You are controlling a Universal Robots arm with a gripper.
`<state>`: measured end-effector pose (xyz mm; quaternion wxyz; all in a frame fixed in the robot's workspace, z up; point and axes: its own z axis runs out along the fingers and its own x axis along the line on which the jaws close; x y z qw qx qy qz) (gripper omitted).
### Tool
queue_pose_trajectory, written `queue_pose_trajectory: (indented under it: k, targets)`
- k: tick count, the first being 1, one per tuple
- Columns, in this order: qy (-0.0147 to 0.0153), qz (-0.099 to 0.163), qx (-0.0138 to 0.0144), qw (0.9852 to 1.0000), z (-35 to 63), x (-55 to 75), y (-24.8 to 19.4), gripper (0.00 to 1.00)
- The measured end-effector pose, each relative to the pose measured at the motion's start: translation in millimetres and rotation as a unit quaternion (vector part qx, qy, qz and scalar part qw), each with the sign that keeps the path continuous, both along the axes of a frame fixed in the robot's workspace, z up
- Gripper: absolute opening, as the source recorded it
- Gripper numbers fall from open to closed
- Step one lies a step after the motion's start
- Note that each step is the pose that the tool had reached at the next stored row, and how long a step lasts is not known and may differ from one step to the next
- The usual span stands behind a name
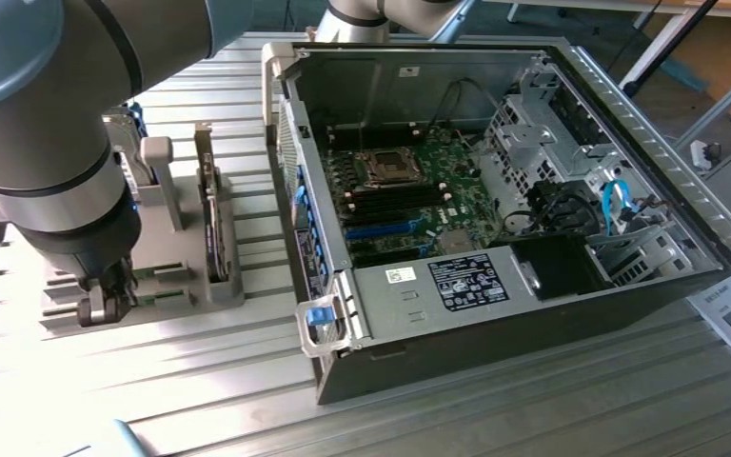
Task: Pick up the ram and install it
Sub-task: 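Pick up the ram and move it above insertion slot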
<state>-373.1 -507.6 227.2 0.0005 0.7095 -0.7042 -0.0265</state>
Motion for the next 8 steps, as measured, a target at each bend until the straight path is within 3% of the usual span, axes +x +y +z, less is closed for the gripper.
queue_pose_trajectory:
  k: [8]
  targets:
    - [0.0001, 0.000, -0.0001, 1.0000, -7.0, 0.0, 0.0, 0.25]
